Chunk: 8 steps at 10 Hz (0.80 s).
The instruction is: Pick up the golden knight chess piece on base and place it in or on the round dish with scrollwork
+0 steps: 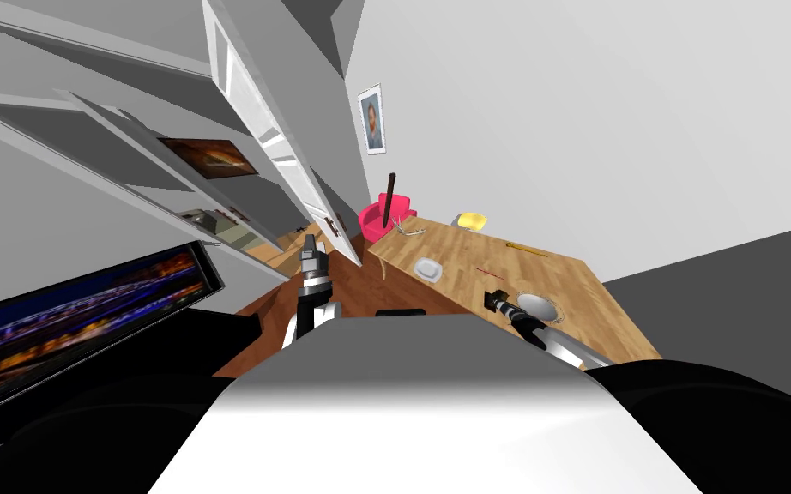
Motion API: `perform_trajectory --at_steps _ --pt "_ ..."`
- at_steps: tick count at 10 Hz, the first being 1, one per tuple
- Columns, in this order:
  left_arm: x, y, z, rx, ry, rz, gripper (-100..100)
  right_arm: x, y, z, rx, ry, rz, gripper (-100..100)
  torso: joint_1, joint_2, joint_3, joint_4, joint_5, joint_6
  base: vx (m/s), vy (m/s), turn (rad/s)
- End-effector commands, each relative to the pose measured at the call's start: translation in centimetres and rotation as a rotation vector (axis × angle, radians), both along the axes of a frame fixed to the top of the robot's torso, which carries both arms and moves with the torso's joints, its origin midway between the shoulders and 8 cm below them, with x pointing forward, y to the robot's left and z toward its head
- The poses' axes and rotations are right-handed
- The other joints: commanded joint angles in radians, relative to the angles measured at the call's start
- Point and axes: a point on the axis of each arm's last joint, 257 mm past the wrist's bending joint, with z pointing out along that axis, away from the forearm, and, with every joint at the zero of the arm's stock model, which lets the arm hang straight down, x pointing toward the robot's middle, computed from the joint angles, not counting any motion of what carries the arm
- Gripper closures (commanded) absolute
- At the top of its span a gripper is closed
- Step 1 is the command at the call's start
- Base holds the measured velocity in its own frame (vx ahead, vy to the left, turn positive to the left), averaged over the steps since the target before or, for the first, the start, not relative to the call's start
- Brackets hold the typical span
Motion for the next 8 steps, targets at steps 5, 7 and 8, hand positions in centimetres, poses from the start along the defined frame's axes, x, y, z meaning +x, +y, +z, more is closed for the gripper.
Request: perform_trajectory --at_steps 5,7,8 --pt "0.0 0.0 0.0 0.0 0.0 0.0 0 0.2 -0.36 -0.62 -0.002 -0.003 -0.008 100 0.001 0.001 0.001 0.0 0.0 0.0 0.001 -0.009 0.022" --pt "0.0 0.0 0.0 0.0 0.0 0.0 0 0.16 -0.4 -0.63 -0.003 -0.002 -0.008 100 0.001 0.001 0.001 0.001 0.0 0.0 0.0 0.0 0.0" --pt "0.0 0.0 0.0 0.0 0.0 0.0 0 0.16 -0.4 -0.63 -0.003 -0.002 -0.008 100 0.001 0.002 0.001 0.001 0.0 0.0 0.0 0.0 0.0"
